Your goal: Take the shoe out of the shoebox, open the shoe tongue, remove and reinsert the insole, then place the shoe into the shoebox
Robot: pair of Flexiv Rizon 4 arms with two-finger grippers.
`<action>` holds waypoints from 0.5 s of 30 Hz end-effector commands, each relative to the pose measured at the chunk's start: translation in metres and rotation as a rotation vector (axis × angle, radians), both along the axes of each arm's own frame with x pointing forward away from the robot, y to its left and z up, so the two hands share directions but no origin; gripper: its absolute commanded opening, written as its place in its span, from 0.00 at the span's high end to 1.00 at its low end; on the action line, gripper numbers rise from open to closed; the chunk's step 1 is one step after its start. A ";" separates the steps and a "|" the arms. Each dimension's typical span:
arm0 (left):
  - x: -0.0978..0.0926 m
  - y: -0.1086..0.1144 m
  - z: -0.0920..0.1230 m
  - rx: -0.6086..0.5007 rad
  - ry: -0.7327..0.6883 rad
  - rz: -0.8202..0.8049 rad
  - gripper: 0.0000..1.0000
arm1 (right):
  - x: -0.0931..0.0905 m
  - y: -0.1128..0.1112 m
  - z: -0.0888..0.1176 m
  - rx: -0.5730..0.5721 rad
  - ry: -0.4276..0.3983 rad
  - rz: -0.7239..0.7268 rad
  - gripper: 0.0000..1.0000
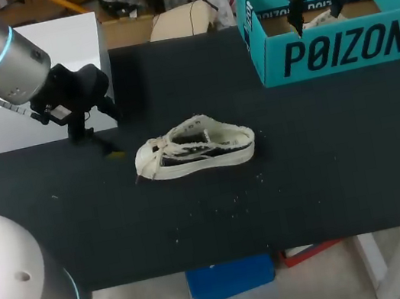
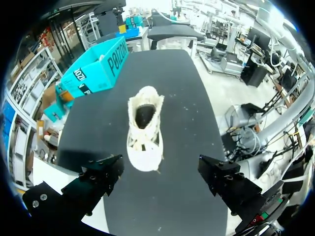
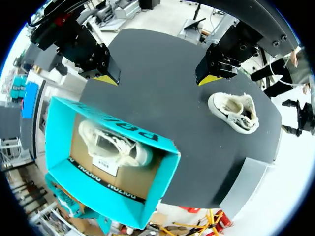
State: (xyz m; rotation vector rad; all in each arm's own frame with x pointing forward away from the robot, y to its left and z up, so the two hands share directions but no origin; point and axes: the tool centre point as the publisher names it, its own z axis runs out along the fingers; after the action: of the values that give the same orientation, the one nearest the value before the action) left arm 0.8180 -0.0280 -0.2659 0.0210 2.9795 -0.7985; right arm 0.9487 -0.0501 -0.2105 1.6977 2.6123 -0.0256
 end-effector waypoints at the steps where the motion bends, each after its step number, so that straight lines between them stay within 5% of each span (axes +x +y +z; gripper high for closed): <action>1: 0.000 0.001 -0.002 -0.003 -0.004 -0.001 0.00 | -0.017 -0.003 0.001 -0.038 -0.190 0.826 0.00; 8: 0.000 0.001 -0.002 -0.003 -0.004 -0.001 0.00 | -0.017 -0.003 0.001 -0.038 -0.190 0.826 0.00; 12: 0.000 0.001 -0.002 -0.003 -0.004 -0.001 0.00 | -0.051 0.087 0.005 0.162 -0.173 1.372 0.00; 15: 0.000 0.001 -0.002 -0.003 -0.004 -0.001 0.00 | -0.077 0.116 0.001 0.219 -0.224 1.525 0.00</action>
State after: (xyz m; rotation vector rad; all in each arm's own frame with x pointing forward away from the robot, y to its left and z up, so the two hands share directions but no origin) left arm 0.8178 -0.0280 -0.2662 0.0209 2.9784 -0.7987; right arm 0.9080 0.0155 -0.2037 0.9343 2.9031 0.1504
